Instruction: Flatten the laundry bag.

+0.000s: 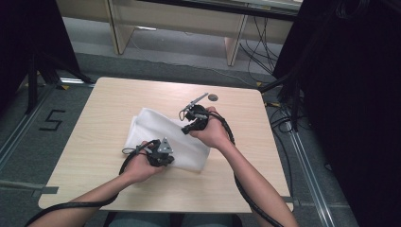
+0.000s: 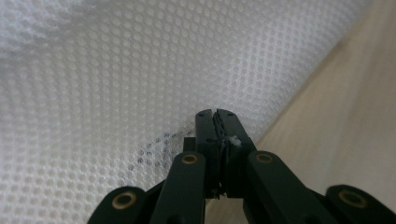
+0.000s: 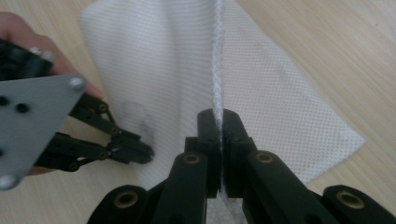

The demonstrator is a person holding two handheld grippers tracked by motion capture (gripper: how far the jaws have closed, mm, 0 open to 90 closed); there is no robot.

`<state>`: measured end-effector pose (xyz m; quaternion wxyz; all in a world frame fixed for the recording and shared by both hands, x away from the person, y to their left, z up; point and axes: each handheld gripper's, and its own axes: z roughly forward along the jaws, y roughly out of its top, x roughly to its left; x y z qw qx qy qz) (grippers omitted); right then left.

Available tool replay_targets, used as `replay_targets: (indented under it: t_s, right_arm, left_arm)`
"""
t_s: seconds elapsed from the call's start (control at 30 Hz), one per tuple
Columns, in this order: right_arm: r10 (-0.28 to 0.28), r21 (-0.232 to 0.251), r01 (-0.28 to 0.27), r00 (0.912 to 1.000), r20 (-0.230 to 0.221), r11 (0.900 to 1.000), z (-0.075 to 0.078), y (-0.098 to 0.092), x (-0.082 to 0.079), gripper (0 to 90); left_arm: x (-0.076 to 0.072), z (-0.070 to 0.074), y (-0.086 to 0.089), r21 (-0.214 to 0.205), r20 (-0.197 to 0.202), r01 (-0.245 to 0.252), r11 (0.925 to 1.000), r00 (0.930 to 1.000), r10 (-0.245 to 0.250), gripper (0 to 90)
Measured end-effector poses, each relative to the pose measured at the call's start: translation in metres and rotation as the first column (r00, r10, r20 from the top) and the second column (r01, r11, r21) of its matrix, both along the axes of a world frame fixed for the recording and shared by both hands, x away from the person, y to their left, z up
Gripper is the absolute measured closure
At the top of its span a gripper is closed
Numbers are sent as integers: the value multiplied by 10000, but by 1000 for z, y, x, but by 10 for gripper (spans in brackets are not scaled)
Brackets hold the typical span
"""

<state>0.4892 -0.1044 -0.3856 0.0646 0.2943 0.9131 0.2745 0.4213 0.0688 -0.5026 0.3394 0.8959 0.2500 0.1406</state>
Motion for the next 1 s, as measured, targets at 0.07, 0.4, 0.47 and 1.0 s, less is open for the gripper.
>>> replay_targets:
  t_s: [0.07, 0.4, 0.47, 1.0]
  right_arm:
    - [52, 4, -52, 9999, 87, 10000, 3, 1, -2, 890]
    - [-123, 119, 118, 9987, 494, 9999, 9, -2, -2, 889]
    - [-80, 150, 73, 9986, 526, 9999, 12, -2, -5, 888]
    - [240, 256, -271, 9930, 1154, 9993, 17, 3, -22, 884]
  left_arm:
    - [5, -1, -1, -150, -7, -242, 9996, 9997, 242, 872]
    - [-16, 9, -16, -184, -174, 692, 9974, 9974, -695, 866]
    - [-12, 8, -19, -27, -119, 639, 9980, 9979, -639, 865]
    - [10, 3, -16, -160, -76, 97, 9998, 9999, -98, 820]
